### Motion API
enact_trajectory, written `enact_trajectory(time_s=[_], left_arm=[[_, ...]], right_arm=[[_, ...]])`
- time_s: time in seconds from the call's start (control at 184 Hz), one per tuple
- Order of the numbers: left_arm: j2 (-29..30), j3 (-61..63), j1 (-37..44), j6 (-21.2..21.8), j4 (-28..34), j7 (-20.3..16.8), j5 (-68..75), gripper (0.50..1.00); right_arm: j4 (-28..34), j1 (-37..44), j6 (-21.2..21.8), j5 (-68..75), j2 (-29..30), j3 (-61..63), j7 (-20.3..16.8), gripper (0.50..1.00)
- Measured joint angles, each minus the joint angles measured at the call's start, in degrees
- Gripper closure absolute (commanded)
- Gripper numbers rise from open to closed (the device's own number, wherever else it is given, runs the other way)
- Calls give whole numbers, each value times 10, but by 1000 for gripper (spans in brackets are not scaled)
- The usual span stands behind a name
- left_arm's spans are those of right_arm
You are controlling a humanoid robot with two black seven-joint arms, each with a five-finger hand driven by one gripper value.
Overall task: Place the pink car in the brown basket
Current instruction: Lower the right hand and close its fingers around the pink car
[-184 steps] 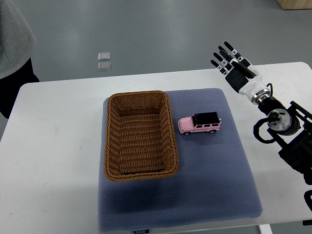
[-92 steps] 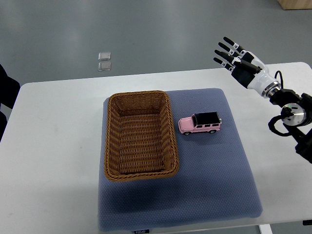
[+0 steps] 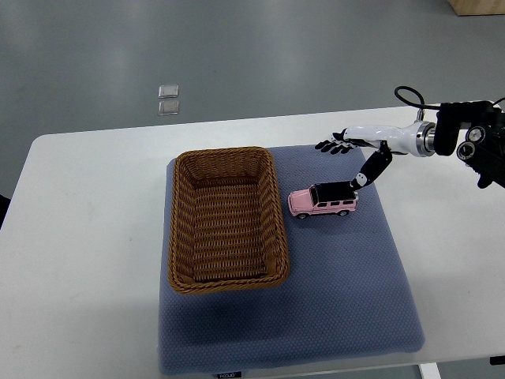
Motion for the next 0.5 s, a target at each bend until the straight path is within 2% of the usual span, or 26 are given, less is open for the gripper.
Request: enact_trajectory(time_s=[0.499], left_arm=[[0,0,0,0,1,0,0,500]], right_arm=[[12,-33,-34,-3,11,-16,-7,593]])
